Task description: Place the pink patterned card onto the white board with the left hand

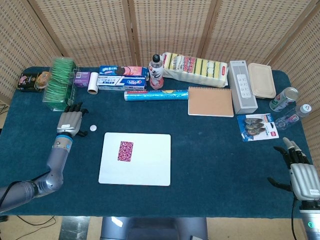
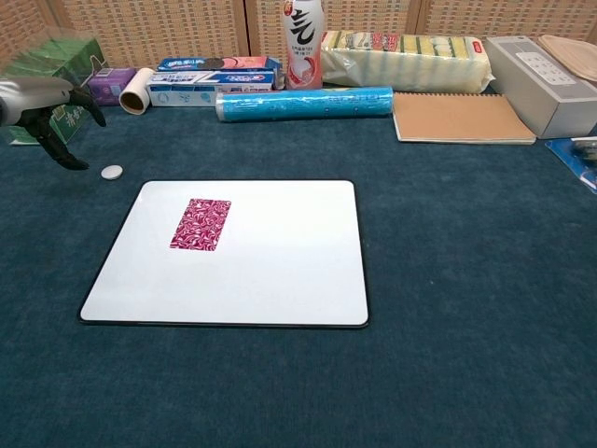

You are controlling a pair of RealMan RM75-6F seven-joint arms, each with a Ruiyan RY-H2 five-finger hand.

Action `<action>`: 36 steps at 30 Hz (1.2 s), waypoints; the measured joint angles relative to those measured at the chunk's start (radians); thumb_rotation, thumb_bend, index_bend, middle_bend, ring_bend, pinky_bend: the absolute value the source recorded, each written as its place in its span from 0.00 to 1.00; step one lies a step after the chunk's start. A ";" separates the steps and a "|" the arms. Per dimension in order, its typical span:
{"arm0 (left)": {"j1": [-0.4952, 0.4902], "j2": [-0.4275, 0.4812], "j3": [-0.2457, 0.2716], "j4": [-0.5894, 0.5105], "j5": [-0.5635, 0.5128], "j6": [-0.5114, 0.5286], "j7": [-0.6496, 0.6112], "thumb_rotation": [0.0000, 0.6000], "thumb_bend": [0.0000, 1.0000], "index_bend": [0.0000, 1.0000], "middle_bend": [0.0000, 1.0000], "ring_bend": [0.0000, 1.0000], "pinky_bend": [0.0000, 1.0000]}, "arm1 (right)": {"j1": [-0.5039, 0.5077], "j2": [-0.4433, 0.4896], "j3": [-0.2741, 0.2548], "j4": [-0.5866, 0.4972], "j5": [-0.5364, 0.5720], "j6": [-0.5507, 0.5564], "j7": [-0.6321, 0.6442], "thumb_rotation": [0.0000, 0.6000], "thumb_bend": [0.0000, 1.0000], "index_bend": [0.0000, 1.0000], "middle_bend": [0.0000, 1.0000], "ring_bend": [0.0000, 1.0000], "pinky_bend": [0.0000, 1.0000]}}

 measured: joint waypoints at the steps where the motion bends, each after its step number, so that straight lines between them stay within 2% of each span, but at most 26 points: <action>1: -0.002 -0.005 0.000 0.000 0.001 -0.001 -0.001 1.00 0.22 0.23 0.00 0.00 0.03 | 0.000 0.001 0.000 0.000 0.000 0.000 0.000 1.00 0.04 0.17 0.03 0.05 0.17; 5: -0.005 -0.019 0.001 0.006 0.003 0.004 0.001 1.00 0.23 0.31 0.00 0.00 0.03 | -0.001 0.003 0.001 -0.001 0.000 0.003 0.006 1.00 0.04 0.17 0.03 0.05 0.17; 15: -0.018 -0.056 -0.006 0.050 -0.020 0.010 0.018 1.00 0.24 0.31 0.00 0.00 0.03 | -0.001 0.006 0.000 0.002 0.002 0.001 0.019 1.00 0.04 0.17 0.03 0.05 0.17; 36: -0.025 -0.129 -0.014 0.140 -0.020 -0.043 -0.007 1.00 0.26 0.34 0.00 0.00 0.03 | 0.008 0.000 0.001 0.013 0.016 -0.019 0.022 1.00 0.04 0.17 0.03 0.05 0.16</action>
